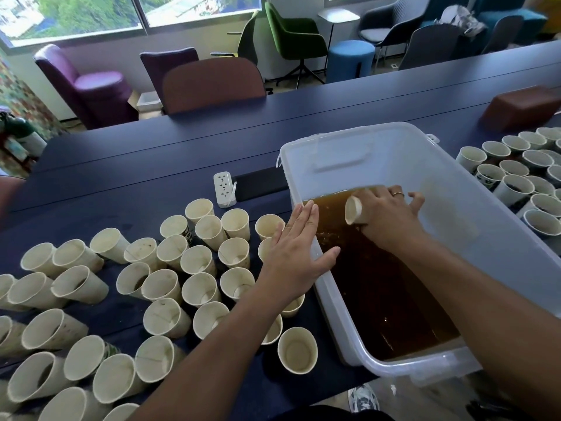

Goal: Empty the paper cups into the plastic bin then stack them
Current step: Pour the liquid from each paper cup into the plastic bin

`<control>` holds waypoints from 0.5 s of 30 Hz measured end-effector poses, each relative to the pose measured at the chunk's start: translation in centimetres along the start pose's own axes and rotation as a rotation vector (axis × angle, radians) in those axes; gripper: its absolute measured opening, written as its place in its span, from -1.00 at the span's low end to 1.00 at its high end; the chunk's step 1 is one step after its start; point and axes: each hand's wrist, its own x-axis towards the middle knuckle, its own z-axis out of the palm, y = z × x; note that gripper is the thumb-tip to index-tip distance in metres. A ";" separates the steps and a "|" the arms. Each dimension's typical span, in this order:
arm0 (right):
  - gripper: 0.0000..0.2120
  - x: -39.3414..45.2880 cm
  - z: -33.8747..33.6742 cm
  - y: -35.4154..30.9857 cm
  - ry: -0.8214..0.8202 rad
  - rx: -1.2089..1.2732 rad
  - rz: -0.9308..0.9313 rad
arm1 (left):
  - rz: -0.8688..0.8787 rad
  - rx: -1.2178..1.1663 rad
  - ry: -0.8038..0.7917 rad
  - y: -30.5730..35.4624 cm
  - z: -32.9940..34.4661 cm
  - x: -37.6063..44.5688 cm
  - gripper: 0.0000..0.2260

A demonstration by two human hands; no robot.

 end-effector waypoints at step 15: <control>-0.30 -2.4 -5.5 -5.9 0.252 0.732 -0.099 | -0.154 -0.627 0.273 -0.1 0.1 -3.2 -0.14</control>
